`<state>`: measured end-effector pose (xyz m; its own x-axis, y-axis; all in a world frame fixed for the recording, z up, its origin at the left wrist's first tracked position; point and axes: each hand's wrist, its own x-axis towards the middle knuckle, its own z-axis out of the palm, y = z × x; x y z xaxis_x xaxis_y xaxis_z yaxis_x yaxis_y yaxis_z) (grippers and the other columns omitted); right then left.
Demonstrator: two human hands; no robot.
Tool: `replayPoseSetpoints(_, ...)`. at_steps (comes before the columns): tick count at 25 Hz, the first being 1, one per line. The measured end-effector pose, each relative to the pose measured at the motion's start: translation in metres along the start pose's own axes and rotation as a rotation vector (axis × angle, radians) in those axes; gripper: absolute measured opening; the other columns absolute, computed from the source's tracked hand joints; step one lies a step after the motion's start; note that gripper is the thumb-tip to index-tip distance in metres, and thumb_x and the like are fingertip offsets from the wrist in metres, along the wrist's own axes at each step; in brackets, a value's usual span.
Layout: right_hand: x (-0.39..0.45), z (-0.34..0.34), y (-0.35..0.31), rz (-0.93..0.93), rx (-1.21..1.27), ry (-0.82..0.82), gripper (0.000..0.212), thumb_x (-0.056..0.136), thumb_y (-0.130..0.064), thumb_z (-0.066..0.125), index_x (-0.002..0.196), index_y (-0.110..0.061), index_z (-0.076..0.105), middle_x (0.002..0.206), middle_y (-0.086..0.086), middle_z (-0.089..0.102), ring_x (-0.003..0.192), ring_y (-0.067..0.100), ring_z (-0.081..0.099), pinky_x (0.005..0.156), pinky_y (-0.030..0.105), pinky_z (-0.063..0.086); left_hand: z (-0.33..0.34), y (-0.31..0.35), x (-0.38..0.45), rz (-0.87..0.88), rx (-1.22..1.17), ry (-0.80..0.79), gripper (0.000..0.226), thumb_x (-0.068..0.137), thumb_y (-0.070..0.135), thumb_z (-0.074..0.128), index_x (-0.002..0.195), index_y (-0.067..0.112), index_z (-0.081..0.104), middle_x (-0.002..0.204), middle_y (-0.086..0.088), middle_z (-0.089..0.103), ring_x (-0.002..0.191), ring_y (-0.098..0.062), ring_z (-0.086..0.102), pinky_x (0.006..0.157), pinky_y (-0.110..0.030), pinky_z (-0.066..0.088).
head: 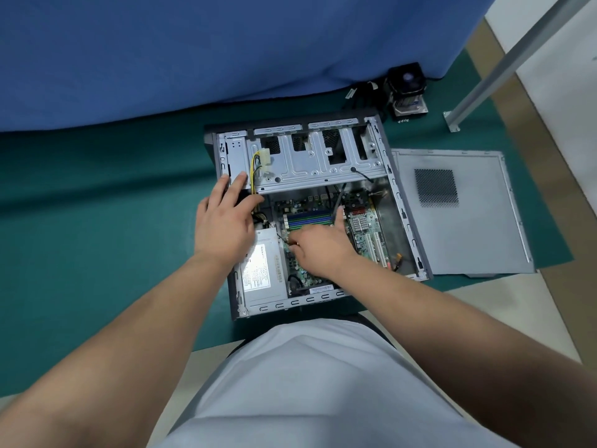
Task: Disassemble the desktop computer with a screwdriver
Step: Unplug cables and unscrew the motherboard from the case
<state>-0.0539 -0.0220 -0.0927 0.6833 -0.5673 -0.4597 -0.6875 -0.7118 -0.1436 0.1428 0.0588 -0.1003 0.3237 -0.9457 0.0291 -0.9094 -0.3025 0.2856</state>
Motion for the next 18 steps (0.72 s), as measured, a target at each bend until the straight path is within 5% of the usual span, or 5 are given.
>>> replayPoseSetpoints(2,-0.007,0.001,0.003,0.038,0.048,-0.042,0.028,0.105,-0.038,0.042,0.121,-0.031,0.064,0.110,-0.003,0.069,0.104,0.022,0.064,0.114,0.075,-0.001,-0.001,0.000,-0.001,0.016,0.010,0.028,0.041,0.091,0.017,0.056,0.128,0.032,0.065,0.161,-0.003,0.038,0.151,-0.033,0.023,0.112,-0.055,0.032)
replayPoseSetpoints(6,-0.019,-0.007,0.008,-0.025,0.121,0.001,0.027,0.105,-0.038,0.043,0.117,-0.029,0.065,0.114,-0.001,0.070,0.105,0.024,0.065,0.105,0.050,0.043,-0.003,0.007,-0.002,0.049,0.052,0.120,0.040,0.087,0.011,0.065,0.124,0.025,0.069,0.149,-0.013,0.044,0.138,-0.042,0.031,0.106,-0.058,0.036)
replayPoseSetpoints(9,-0.028,-0.015,0.009,-0.167,0.122,0.031,0.030,0.104,-0.038,0.044,0.121,-0.025,0.065,0.118,0.000,0.069,0.104,0.026,0.065,0.088,0.043,0.056,-0.006,0.024,0.001,0.203,-0.017,0.145,0.039,0.089,0.003,0.067,0.125,0.017,0.070,0.132,-0.014,0.057,0.126,-0.039,0.043,0.101,-0.056,0.044)
replayPoseSetpoints(12,-0.034,-0.021,0.007,-0.291,0.047,0.054,0.027,0.104,-0.034,0.046,0.115,-0.019,0.065,0.111,0.003,0.067,0.098,0.029,0.065,0.080,0.041,0.055,-0.017,0.057,0.011,0.166,-0.419,-0.098,0.029,0.104,0.015,0.056,0.131,0.017,0.067,0.123,-0.003,0.069,0.115,-0.022,0.059,0.101,-0.041,0.050)
replayPoseSetpoints(18,-0.037,-0.032,0.002,-0.388,-0.180,0.003,0.028,0.096,-0.019,0.045,0.117,-0.017,0.063,0.102,0.009,0.068,0.085,0.035,0.065,0.070,0.041,0.054,-0.025,0.117,0.045,-0.438,-0.947,-0.713,0.032,0.107,0.029,0.053,0.121,0.004,0.066,0.112,-0.014,0.075,0.090,-0.022,0.069,0.086,-0.038,0.059)
